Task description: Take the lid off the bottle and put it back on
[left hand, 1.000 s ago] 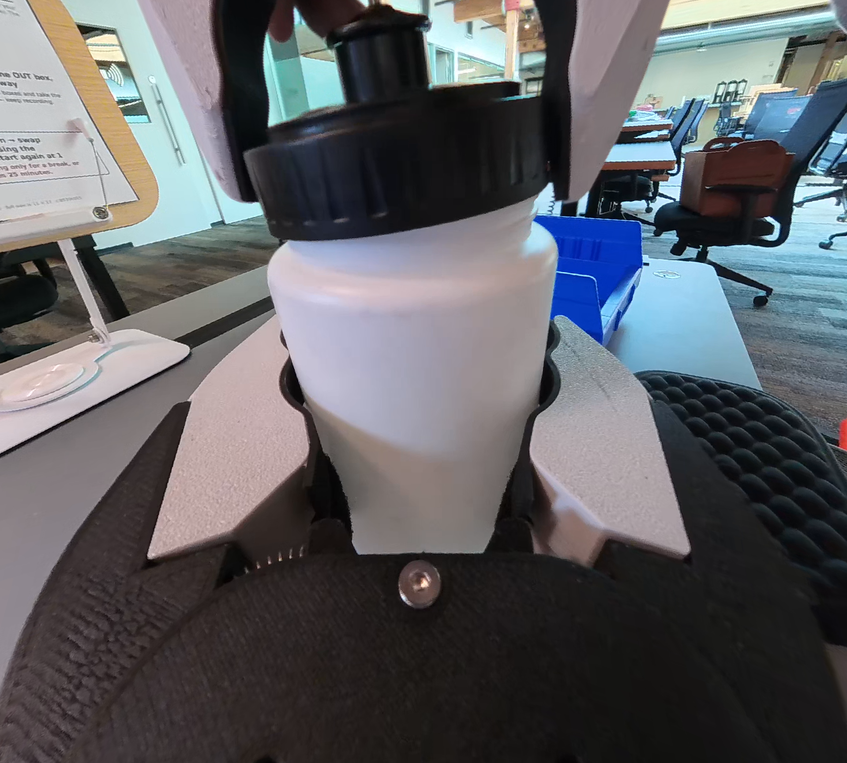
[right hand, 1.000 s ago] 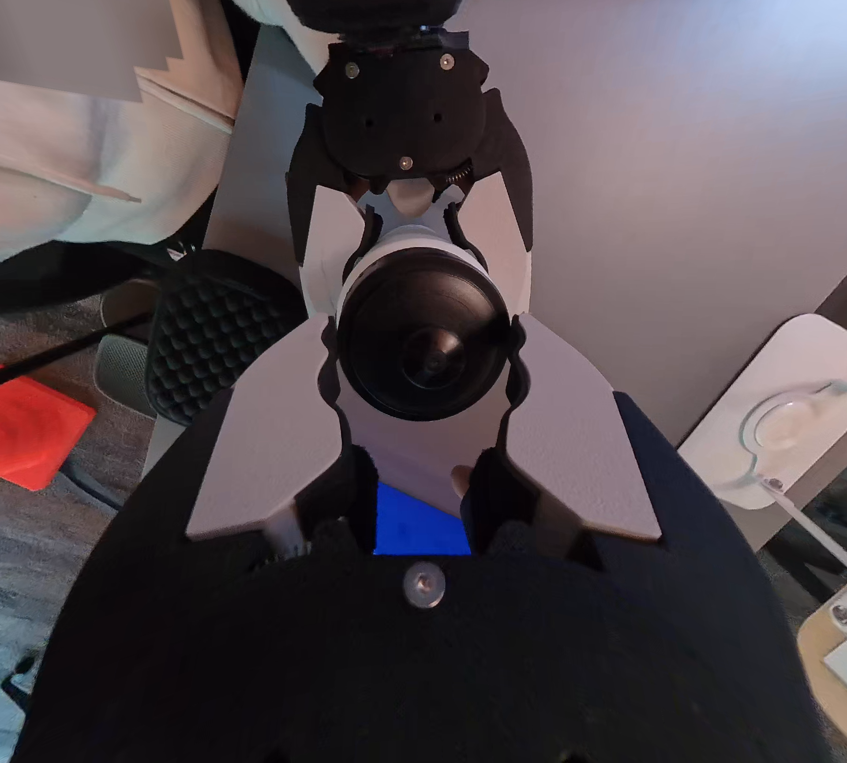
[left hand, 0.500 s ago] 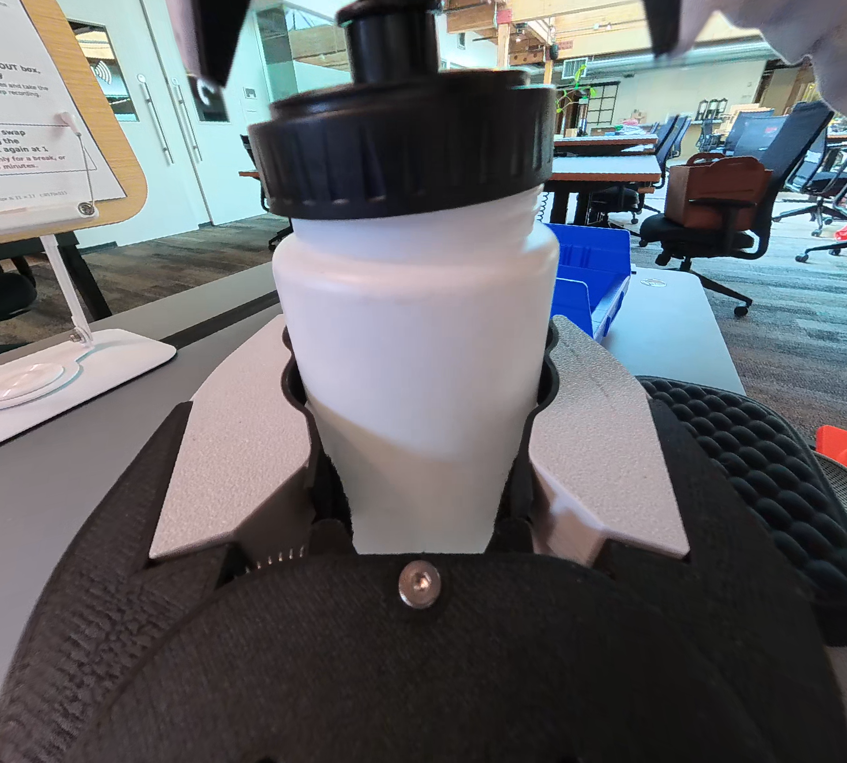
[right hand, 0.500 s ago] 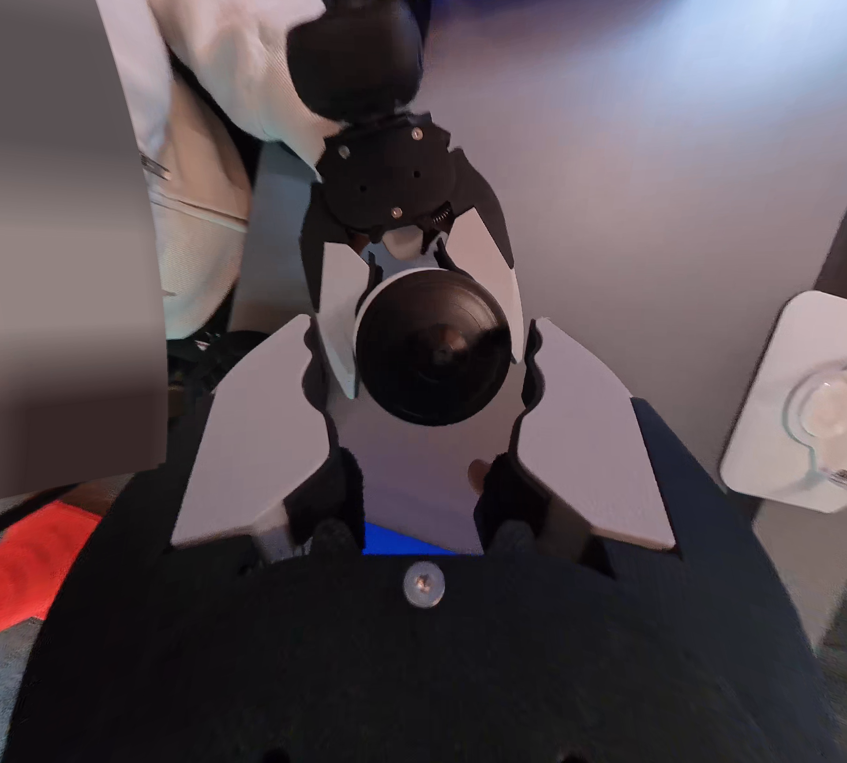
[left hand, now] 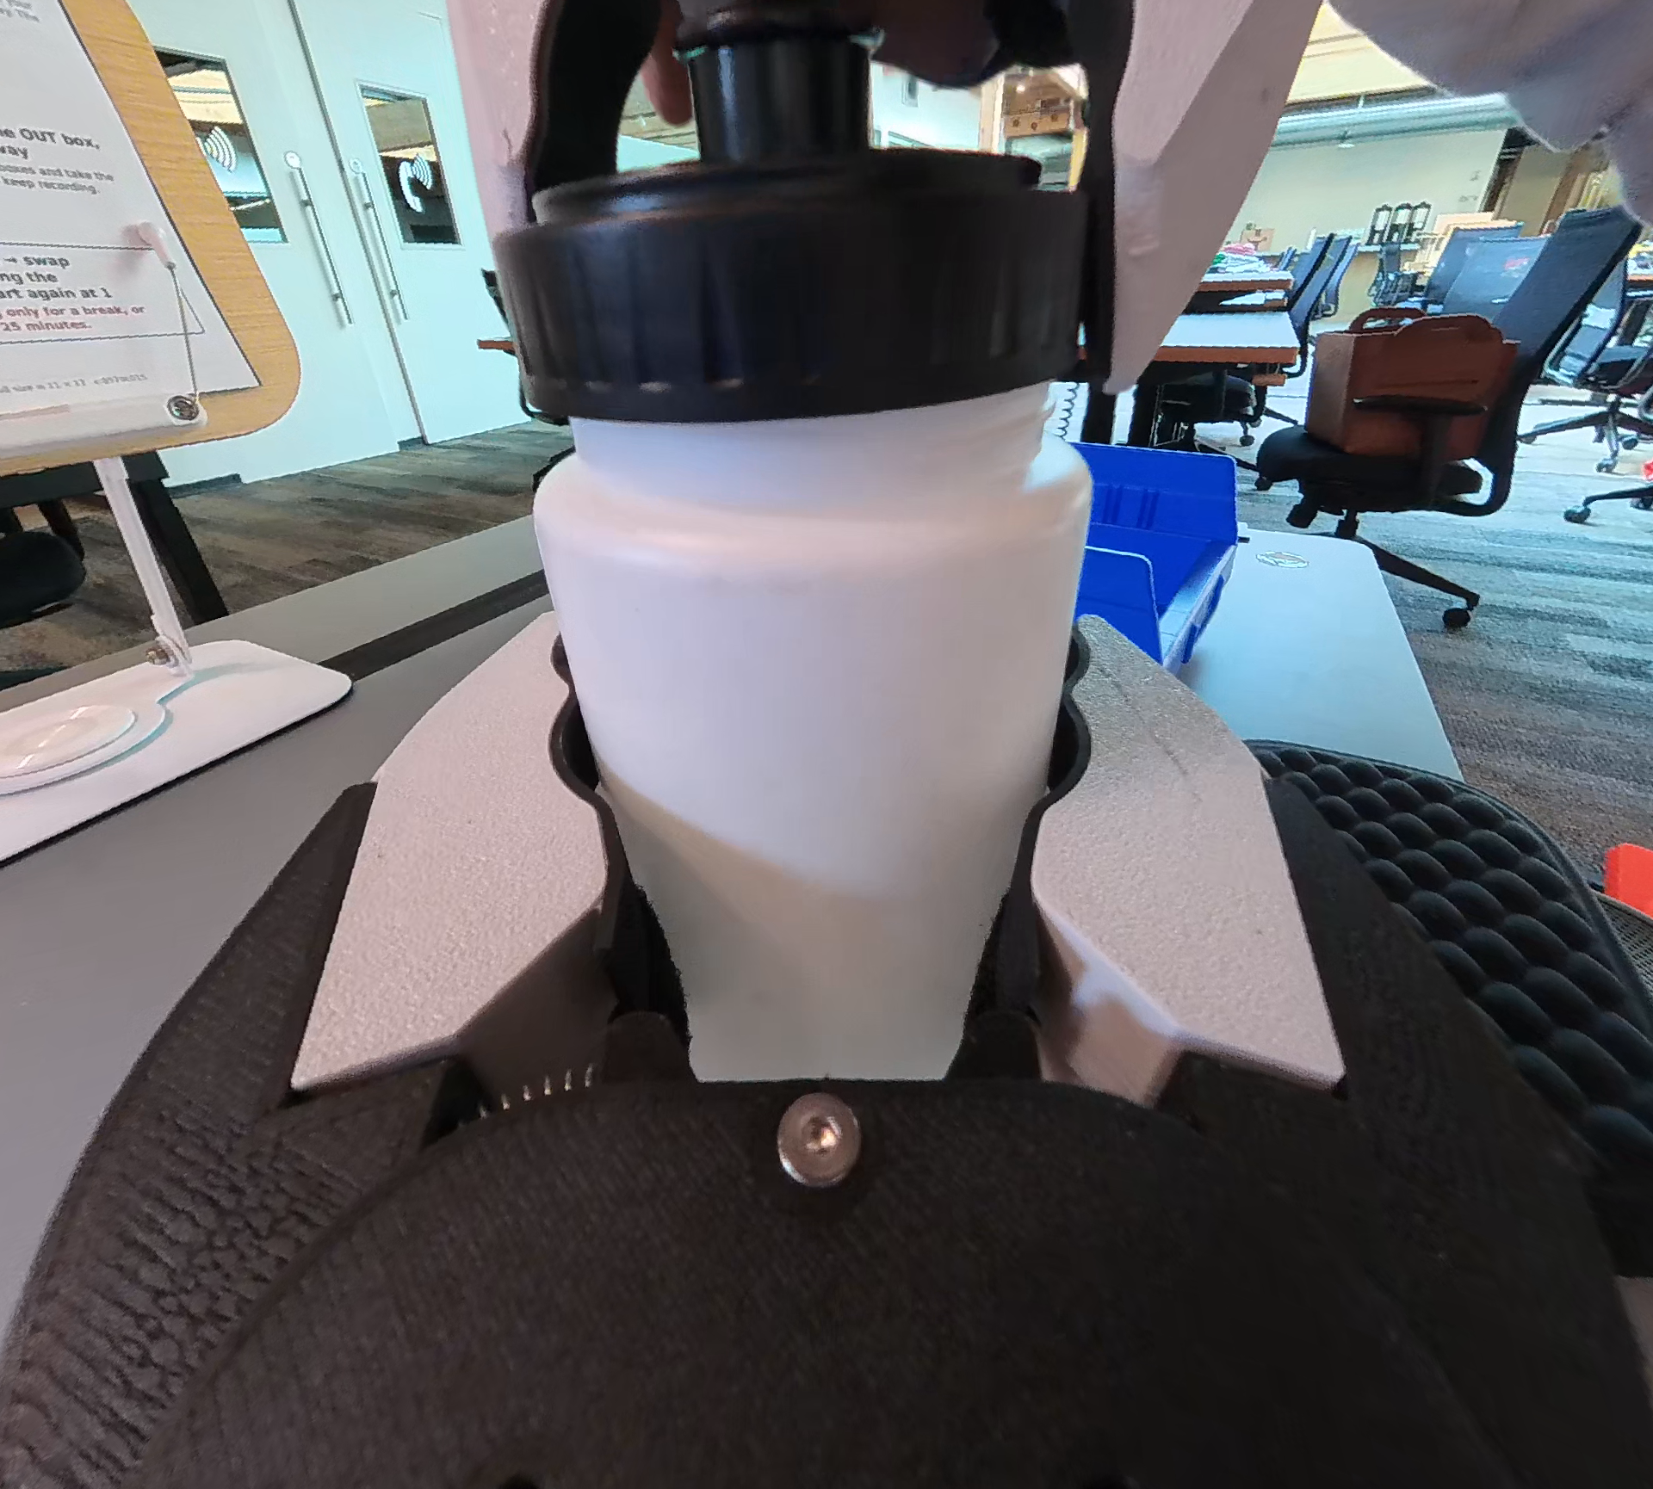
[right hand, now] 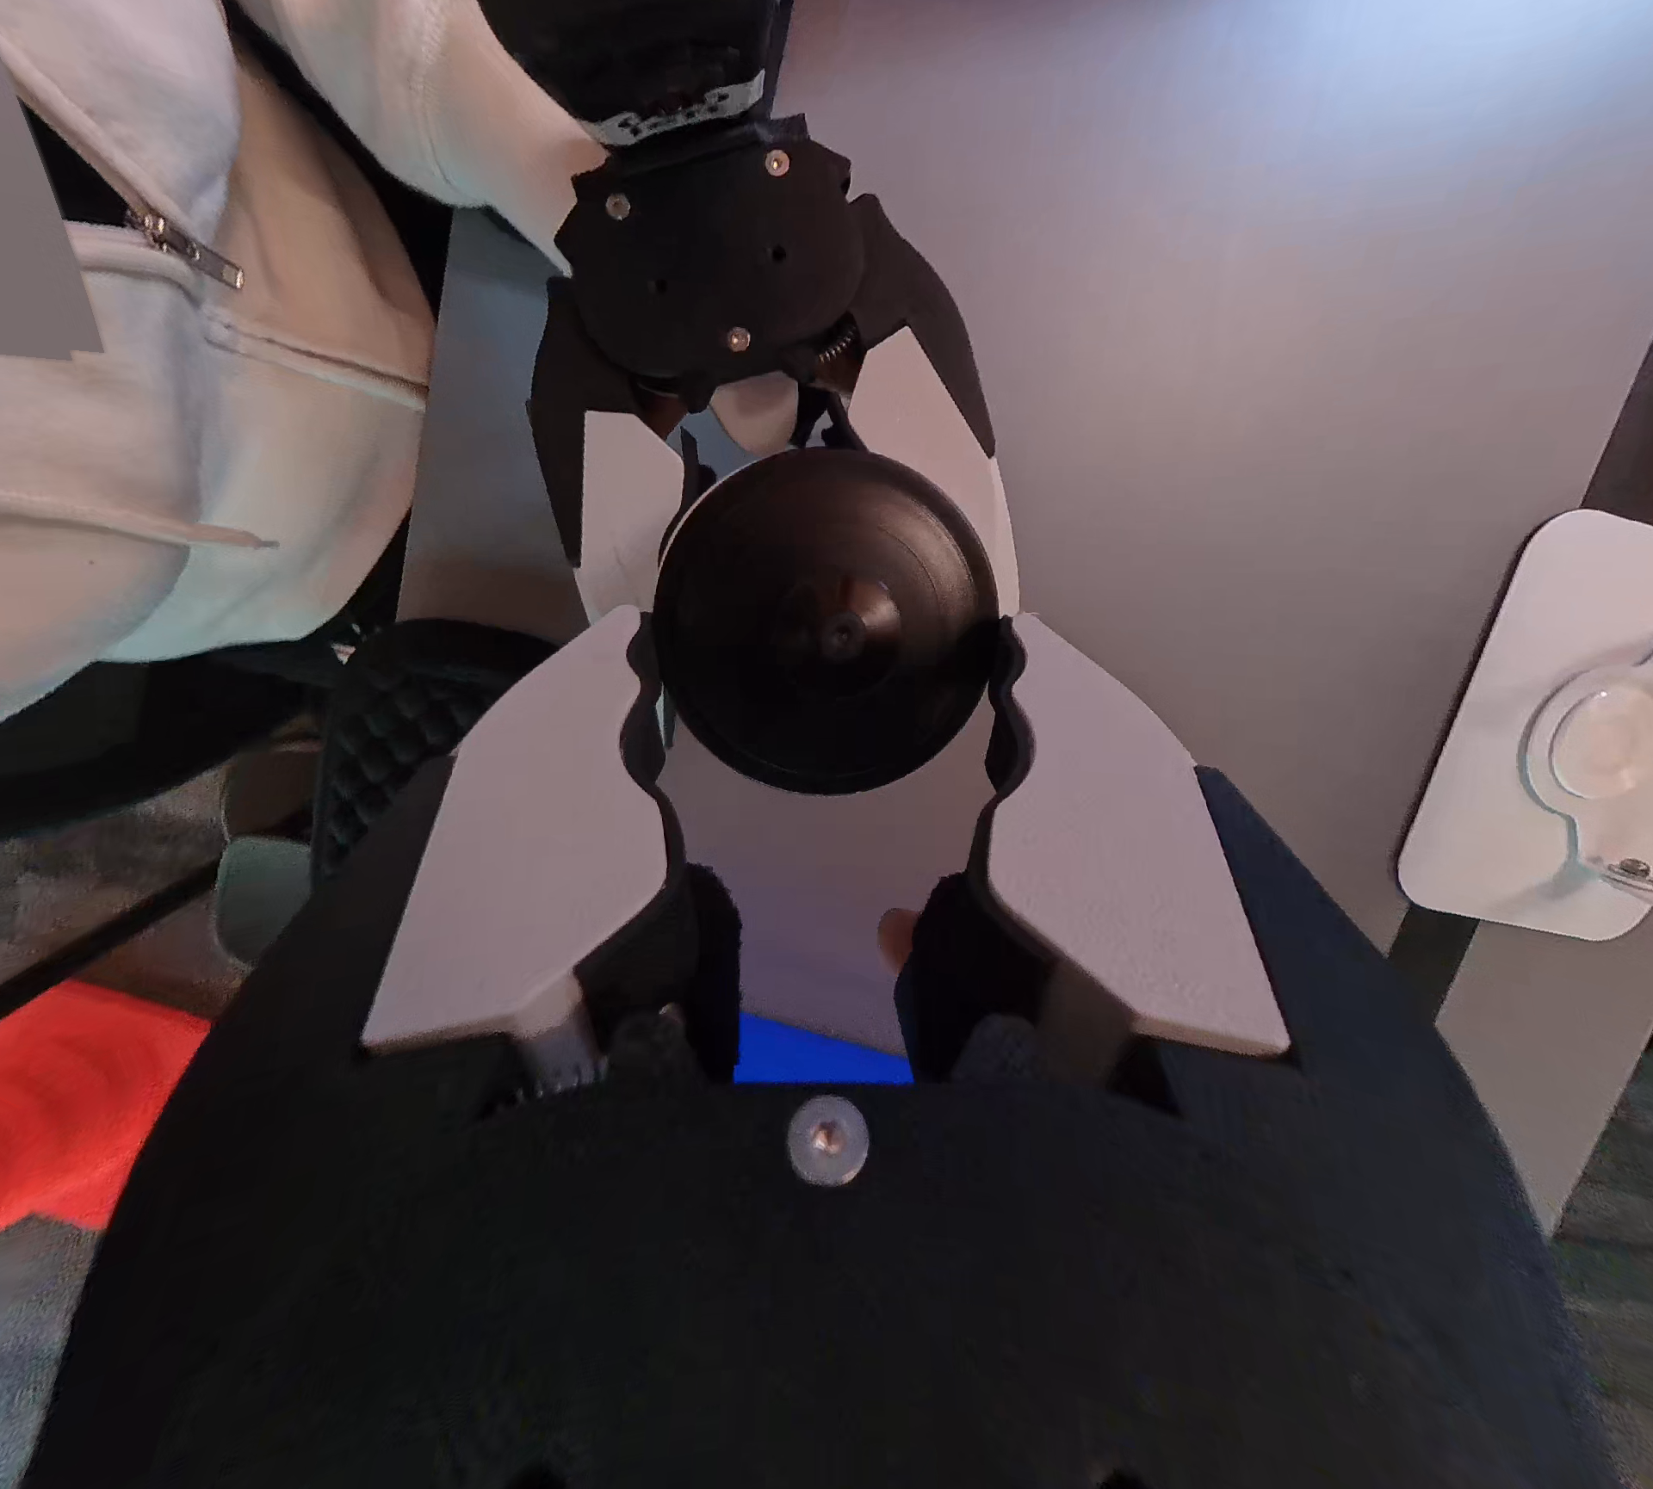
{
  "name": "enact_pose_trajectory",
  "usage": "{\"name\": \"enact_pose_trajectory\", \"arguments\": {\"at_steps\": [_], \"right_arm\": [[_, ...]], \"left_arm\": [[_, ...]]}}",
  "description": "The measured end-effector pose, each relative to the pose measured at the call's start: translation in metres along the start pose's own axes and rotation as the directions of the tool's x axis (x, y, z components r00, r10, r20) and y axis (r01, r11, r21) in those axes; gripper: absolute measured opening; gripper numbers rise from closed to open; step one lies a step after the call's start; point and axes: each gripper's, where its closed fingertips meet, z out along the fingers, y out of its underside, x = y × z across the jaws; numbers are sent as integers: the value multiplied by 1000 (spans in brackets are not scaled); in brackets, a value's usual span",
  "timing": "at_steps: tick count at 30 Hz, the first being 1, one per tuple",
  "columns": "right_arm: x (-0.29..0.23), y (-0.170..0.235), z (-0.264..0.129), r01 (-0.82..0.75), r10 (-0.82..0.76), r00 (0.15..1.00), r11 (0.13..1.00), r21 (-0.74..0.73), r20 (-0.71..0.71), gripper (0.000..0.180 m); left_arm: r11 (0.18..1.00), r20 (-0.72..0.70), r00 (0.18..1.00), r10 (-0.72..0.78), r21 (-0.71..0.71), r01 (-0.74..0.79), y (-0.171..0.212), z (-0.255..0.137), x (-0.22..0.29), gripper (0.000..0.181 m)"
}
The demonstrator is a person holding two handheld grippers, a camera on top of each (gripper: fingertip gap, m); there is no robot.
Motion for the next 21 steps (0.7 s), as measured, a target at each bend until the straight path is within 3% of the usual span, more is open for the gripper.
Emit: {"name": "enact_pose_trajectory", "arguments": {"at_steps": [7, 13, 15, 17, 21], "right_arm": [[2, 1, 0, -88, 90, 994, 995, 43, -58, 73], [1, 3, 0, -295, 294, 939, 955, 19, -179, 72], [0, 7, 1, -229, 216, 953, 973, -39, -213, 75], [-4, 4, 2, -129, 118, 981, 989, -66, -152, 110], [-2, -15, -14, 244, -244, 968, 970, -14, -53, 95]], "left_arm": [[1000, 22, 1000, -1, -15, 1, 1, 1, -2, 99], [1000, 30, 1000, 7, -14, -6, 1, 2, -2, 100], [1000, 24, 1000, 4, -13, -4, 1, 2, -1, 100], [1000, 13, 1000, 3, -10, -3, 1, 2, 0, 100], [1000, -1, 1000, 4, -5, -4, 0, 1, 1, 100]]}}
